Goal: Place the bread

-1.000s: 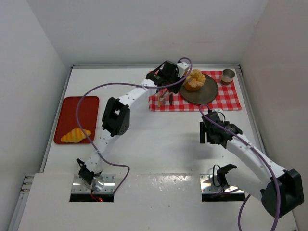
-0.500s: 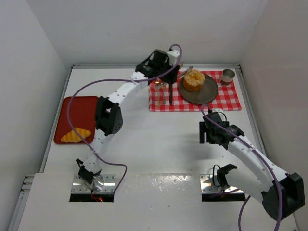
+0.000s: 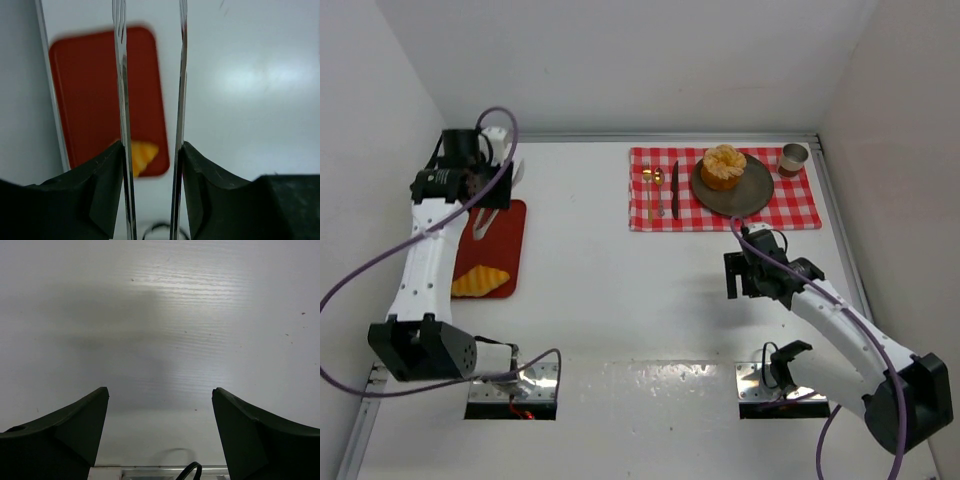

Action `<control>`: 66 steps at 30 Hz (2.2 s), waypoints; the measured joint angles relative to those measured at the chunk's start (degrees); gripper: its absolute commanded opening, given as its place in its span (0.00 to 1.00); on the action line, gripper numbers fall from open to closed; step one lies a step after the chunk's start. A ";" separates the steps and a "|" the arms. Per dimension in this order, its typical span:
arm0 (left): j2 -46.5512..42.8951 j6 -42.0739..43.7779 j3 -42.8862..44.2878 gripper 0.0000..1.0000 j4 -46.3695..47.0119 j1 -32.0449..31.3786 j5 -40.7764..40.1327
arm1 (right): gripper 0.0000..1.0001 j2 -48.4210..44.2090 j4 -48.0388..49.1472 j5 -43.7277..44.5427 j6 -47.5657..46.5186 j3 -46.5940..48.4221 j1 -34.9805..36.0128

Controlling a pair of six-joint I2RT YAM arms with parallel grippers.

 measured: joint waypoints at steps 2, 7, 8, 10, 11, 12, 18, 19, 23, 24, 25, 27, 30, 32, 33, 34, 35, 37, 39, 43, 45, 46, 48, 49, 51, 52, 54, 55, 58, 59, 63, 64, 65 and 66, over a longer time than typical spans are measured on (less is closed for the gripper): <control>-3.65 0.92 -5.49 0.52 -4.31 3.43 -1.57 | 0.83 1.03 0.09 -1.22 -0.63 0.22 0.50; -8.13 3.39 -16.26 0.52 -10.99 14.23 -2.69 | 0.83 3.41 -0.20 -3.45 -1.99 3.34 2.95; -8.66 4.09 -17.42 0.52 -11.96 16.61 -2.69 | 0.83 3.63 -0.26 -3.50 -2.10 4.09 3.61; -9.29 5.73 -18.10 0.52 -13.33 20.35 -2.73 | 0.83 3.65 -0.31 -3.69 -2.36 5.16 5.01; -9.68 6.49 -18.49 0.51 -13.22 21.94 -2.60 | 0.83 3.63 -0.33 -3.67 -2.47 5.46 5.73; -10.05 7.41 -18.99 0.51 -13.25 23.34 -2.54 | 0.83 3.63 -0.35 -3.56 -2.51 5.62 6.51; -9.25 12.63 -23.93 0.49 -13.88 28.50 0.79 | 0.83 2.93 -1.05 -2.05 -2.29 5.62 9.57; -8.94 13.27 -24.59 0.49 -13.86 29.16 1.14 | 0.83 2.54 -1.07 -1.81 -2.21 5.60 9.81; -8.74 15.74 -25.73 0.51 -13.86 31.19 2.45 | 0.83 1.68 -1.07 -0.72 -1.38 5.55 10.47; -8.59 16.24 -25.77 0.51 -13.73 31.67 2.78 | 0.83 1.66 -1.07 -0.52 -1.03 5.55 10.60; -8.31 16.65 -25.79 0.51 -13.70 32.11 2.99 | 0.83 1.66 -1.07 -0.31 -0.70 5.53 10.84; -7.30 17.57 -25.81 0.51 -13.42 33.11 3.76 | 0.83 1.68 -1.07 0.31 -0.09 5.53 11.56; -5.70 18.73 -25.70 0.51 -13.66 34.36 5.44 | 0.83 1.97 -1.09 0.92 0.57 5.53 12.83; -5.07 19.34 -24.68 0.51 -14.95 35.15 6.91 | 0.83 2.45 -1.29 1.62 0.76 5.53 13.62; -4.98 19.63 -23.74 0.51 -15.74 35.43 7.52 | 0.83 2.60 -1.49 1.90 0.76 5.53 13.86; -4.92 19.82 -22.38 0.51 -16.61 35.69 8.13 | 0.83 2.73 -1.66 2.16 0.76 5.53 13.92; -4.92 20.00 -20.94 0.51 -17.18 35.78 8.63 | 0.83 2.86 -1.84 2.32 0.76 5.53 14.03; -4.92 20.20 -18.38 0.52 -17.97 35.89 9.44 | 0.83 3.10 -2.12 2.69 0.76 5.53 14.16; -4.94 20.28 -17.00 0.52 -18.62 35.93 9.92 | 0.83 3.28 -2.14 3.02 0.76 5.53 14.19; -4.96 20.48 -18.25 0.55 -19.58 35.95 9.81 | 0.83 3.56 -2.32 3.19 0.76 5.53 14.19; -4.98 20.61 -20.28 0.56 -19.50 35.95 9.33 | 0.83 3.58 -2.51 3.23 0.76 5.53 14.19; -4.98 20.68 -21.27 0.56 -19.39 35.98 9.14 | 0.83 3.56 -2.54 3.23 0.76 5.53 14.19; -5.01 20.70 -23.37 0.56 -18.91 35.98 8.35 | 0.83 3.56 -2.56 3.23 0.81 5.53 14.19; -5.01 20.68 -24.30 0.56 -18.62 35.98 7.91 | 0.83 3.54 -2.56 3.23 0.90 5.53 14.19; -5.01 20.61 -25.99 0.57 -17.84 35.98 6.88 | 0.83 3.54 -2.56 3.26 0.94 5.53 14.19; -4.98 20.61 -26.49 0.57 -17.49 35.98 6.36 | 0.83 3.54 -2.56 3.26 0.94 5.53 14.19; -4.98 20.52 -26.99 0.57 -16.70 35.98 5.79 | 0.83 3.54 -2.56 3.28 0.96 5.53 14.19; -4.98 20.39 -27.10 0.57 -16.17 35.98 5.42 | 0.83 3.52 -2.56 3.28 0.96 5.53 14.19; -4.98 19.96 -27.10 0.56 -14.97 35.98 4.85 | 0.83 3.52 -2.56 3.28 0.94 5.53 14.23; -4.98 19.74 -27.10 0.56 -14.62 35.98 4.81 | 0.83 3.52 -2.56 3.28 0.96 5.53 14.23; -4.98 19.50 -27.10 0.56 -13.57 35.98 4.35 | 0.83 3.52 -2.56 3.28 0.94 5.53 14.23; -4.94 19.50 -27.08 0.54 -13.51 35.98 4.35 | 0.83 3.52 -2.56 3.28 0.94 5.53 14.23; -4.81 19.52 -27.08 0.53 -13.53 35.98 4.37 | 0.83 3.52 -2.56 3.28 0.94 5.53 14.23; -4.68 19.54 -27.08 0.53 -13.60 35.98 4.37 | 0.83 3.52 -2.56 3.28 0.94 5.53 14.23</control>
